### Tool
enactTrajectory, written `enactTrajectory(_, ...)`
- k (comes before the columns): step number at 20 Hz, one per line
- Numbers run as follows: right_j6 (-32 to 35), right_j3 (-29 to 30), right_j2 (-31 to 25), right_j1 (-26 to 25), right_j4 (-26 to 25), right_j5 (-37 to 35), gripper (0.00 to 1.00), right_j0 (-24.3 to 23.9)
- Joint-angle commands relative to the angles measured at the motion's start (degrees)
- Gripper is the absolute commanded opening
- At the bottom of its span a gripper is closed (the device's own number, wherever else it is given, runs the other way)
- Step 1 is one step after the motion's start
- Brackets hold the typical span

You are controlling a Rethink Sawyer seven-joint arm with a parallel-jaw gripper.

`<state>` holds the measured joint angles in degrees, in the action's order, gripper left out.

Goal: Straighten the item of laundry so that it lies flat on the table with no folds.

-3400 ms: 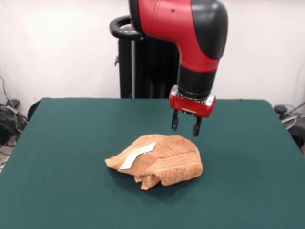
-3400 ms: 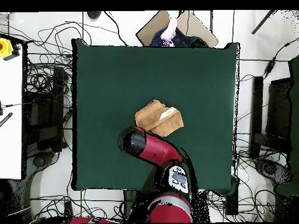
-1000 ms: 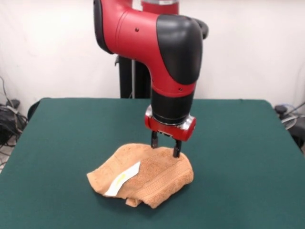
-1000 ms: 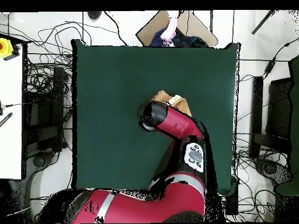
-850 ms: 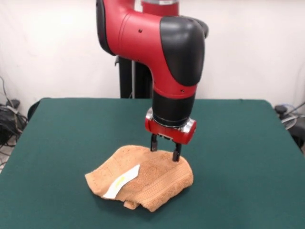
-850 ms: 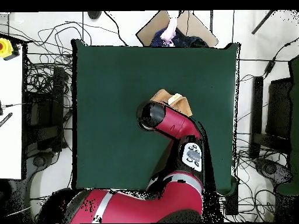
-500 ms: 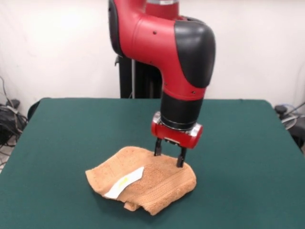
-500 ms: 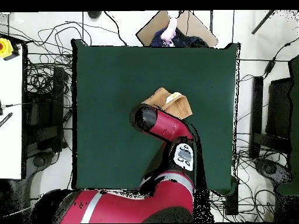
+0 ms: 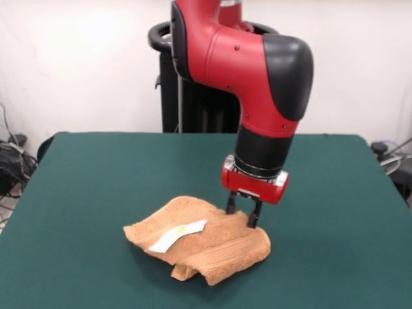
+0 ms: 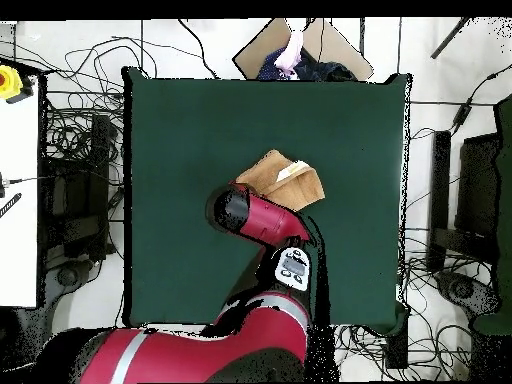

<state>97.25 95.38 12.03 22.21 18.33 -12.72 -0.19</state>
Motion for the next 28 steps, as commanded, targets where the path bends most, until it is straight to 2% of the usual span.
enactTrajectory(1,15.0,1.3,0.2,-3.1,2.2,2.6,0.0,2.7)
enactTrajectory(13,16.7,2.2,1.3,-2.0,4.9,-0.6,0.0,3.1)
enactTrajectory(15,16.0,3.6,1.9,1.7,4.6,-4.8,0.0,3.2)
enactTrajectory(18,14.8,6.6,3.5,10.2,3.5,-16.0,0.0,4.1)
enactTrajectory(21,15.8,6.6,6.4,15.0,2.1,-25.9,0.0,6.1)
enactTrajectory(28,16.7,5.7,10.3,19.0,0.8,-30.2,0.0,9.3)
